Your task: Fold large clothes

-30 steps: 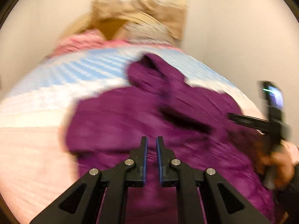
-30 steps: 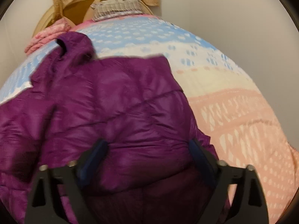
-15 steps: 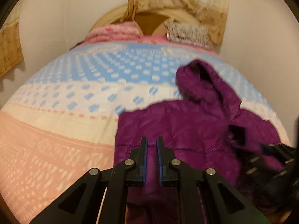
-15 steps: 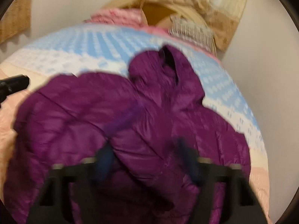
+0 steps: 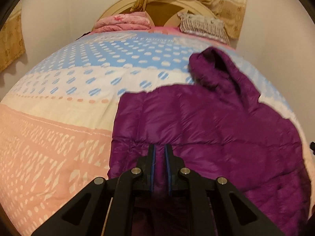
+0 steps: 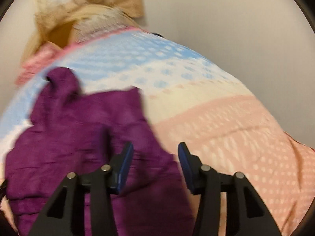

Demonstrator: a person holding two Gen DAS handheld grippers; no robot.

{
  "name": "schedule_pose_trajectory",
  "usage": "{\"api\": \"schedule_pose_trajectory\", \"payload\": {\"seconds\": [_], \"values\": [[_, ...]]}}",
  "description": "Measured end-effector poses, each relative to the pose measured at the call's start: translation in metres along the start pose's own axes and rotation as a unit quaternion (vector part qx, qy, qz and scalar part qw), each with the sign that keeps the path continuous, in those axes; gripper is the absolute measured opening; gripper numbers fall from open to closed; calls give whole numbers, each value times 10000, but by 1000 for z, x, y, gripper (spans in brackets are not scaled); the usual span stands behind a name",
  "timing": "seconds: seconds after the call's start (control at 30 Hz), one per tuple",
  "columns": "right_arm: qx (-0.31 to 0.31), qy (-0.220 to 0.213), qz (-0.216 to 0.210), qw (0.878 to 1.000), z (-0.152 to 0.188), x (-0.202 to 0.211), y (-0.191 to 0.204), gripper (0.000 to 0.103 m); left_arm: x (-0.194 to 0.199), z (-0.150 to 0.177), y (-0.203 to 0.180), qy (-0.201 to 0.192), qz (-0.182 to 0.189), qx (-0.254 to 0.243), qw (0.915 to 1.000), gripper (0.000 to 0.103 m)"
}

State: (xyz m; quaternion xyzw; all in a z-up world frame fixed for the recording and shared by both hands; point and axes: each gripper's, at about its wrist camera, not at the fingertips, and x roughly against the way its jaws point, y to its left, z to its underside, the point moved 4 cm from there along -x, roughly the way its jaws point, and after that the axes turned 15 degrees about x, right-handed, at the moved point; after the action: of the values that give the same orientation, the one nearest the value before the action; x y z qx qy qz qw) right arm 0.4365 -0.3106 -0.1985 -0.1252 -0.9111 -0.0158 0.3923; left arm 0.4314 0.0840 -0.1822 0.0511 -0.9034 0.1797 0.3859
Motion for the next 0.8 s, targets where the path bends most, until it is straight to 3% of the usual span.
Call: {"api": "schedule_pose_trajectory", "payload": {"seconds": [0.07,0.2,0.33,0.43,0.5,0.6,0.67,0.7,0.73,0.77,0.8], "values": [[421,-342,-321,9980,-14,13,34,50,7,-7,-8,-125,-13,-133,9998,9],[1391,-396,-591,9877,-32,4,102,49,-5,-14,-9,-124,-260,-193,9994,9],[1619,138,-526,9853,-16,-29,114,48,-42,0,3,328,-553,-244,9976,9],[1543,700,-540,9841,7,-56,97,48,-47,8,-3,210,-607,-654,9958,9],[1633,664,-608,9825,9,-54,94,50,-43,2,-8,336,-437,-777,9955,9],[1648,731,-663,9814,-7,-44,92,50,-28,-30,-17,421,166,-614,9971,9],[1588,382,-855,9829,-37,-30,94,60,-21,-64,-32,198,224,-731,9969,10],[1612,269,-881,9826,-51,-24,95,75,-23,-83,-42,118,306,-768,9965,13],[1661,152,-931,9816,-73,-21,99,84,-28,-101,-51,142,420,-748,9962,25],[1679,105,-994,9807,-85,-23,102,86,-37,-120,-60,219,498,-697,9961,51],[1704,87,-1133,9788,-107,-27,109,86,-46,-134,-68,252,539,-657,9961,66]]}}
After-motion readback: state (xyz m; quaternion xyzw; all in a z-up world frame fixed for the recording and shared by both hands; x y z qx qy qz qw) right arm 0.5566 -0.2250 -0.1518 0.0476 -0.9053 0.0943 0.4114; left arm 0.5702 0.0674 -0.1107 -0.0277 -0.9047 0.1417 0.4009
